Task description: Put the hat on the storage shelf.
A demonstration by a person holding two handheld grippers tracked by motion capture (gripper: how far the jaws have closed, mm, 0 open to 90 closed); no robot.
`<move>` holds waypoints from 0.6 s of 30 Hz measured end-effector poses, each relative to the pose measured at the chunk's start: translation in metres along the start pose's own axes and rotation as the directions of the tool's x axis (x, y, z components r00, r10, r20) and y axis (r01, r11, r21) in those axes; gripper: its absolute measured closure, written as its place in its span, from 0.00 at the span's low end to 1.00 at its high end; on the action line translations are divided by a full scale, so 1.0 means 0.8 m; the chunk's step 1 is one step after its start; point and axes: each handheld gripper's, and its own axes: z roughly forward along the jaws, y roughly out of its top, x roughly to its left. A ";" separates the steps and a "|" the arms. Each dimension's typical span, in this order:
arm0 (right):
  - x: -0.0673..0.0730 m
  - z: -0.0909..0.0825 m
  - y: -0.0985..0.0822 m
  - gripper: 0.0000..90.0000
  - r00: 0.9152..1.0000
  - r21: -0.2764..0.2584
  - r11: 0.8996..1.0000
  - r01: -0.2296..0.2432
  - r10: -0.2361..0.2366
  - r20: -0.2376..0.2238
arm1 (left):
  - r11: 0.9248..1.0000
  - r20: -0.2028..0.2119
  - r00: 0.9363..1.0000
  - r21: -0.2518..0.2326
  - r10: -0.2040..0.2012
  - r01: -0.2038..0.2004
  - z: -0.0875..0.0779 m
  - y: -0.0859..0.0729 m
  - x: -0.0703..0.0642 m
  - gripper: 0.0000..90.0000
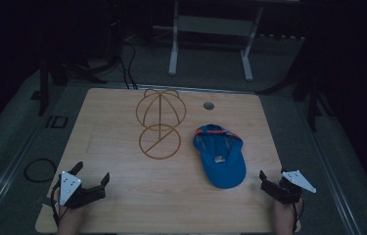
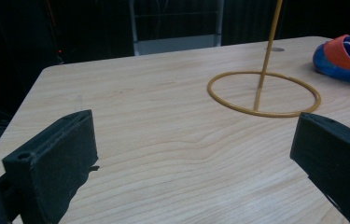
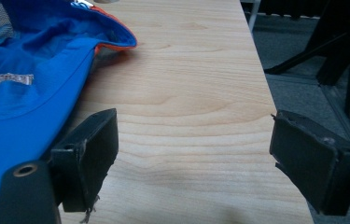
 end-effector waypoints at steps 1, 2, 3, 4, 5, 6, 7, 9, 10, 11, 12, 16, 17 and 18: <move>0.000 0.000 0.000 0.17 1.000 0.000 1.000 -0.001 0.001 -0.001 | 1.000 -0.004 1.000 0.001 -0.001 0.001 0.000 0.000 0.000 0.01; 0.000 0.000 0.000 0.17 1.000 -0.001 1.000 -0.001 0.001 -0.005 | 1.000 -0.005 1.000 0.000 -0.001 0.001 0.000 0.000 0.000 0.01; 0.000 0.000 0.000 0.17 1.000 0.001 1.000 -0.006 0.006 -0.013 | 1.000 -0.005 1.000 0.002 -0.002 0.002 0.000 0.000 0.000 0.01; 0.000 0.000 0.000 0.17 1.000 0.001 1.000 -0.006 0.006 -0.013 | 1.000 -0.005 1.000 0.002 -0.002 0.002 0.000 0.000 0.000 0.01; 0.000 0.000 0.000 0.17 1.000 0.005 1.000 -0.011 0.011 -0.025 | 1.000 -0.007 1.000 0.005 -0.001 0.001 0.001 0.000 0.000 0.01; 0.002 -0.001 0.000 0.17 0.999 0.007 1.000 -0.011 0.012 -0.035 | 1.000 -0.007 1.000 0.005 -0.001 0.001 0.001 0.000 0.000 0.01; 0.003 0.000 0.000 0.17 0.999 0.009 1.000 -0.012 0.013 -0.044 | 1.000 -0.007 1.000 0.006 0.000 0.000 0.001 0.001 0.000 0.01; 0.006 0.000 0.002 0.17 0.997 0.026 1.000 -0.001 0.003 -0.073 | 1.000 -0.009 1.000 0.007 0.000 0.000 0.001 0.001 -0.001 0.01; 0.006 0.000 0.002 0.17 0.997 0.026 1.000 -0.001 0.003 -0.073 | 1.000 -0.009 1.000 0.007 0.000 0.000 0.001 0.001 -0.001 0.01; 0.007 -0.001 0.004 0.17 0.997 0.032 0.999 0.002 0.000 -0.079 | 1.000 -0.010 1.000 0.004 0.001 -0.001 0.000 0.002 -0.001 0.01; 0.010 -0.005 0.010 0.17 0.995 0.040 0.999 -0.002 0.006 -0.096 | 1.000 -0.007 1.000 0.004 0.001 -0.001 0.000 0.002 -0.001 0.01; 0.015 -0.005 0.023 0.17 0.990 0.056 0.998 -0.008 0.016 -0.141 | 1.000 -0.006 1.000 -0.004 -0.010 0.010 0.001 0.002 -0.001 0.01; 0.016 -0.004 0.028 0.16 0.988 0.064 0.998 -0.011 0.021 -0.154 | 1.000 -0.005 1.000 -0.005 -0.015 0.015 0.001 0.002 -0.001 0.01; 0.016 -0.003 0.033 0.15 0.986 0.067 0.998 -0.016 0.027 -0.166 | 1.000 -0.003 1.000 -0.005 -0.020 0.020 0.001 0.003 0.000 0.01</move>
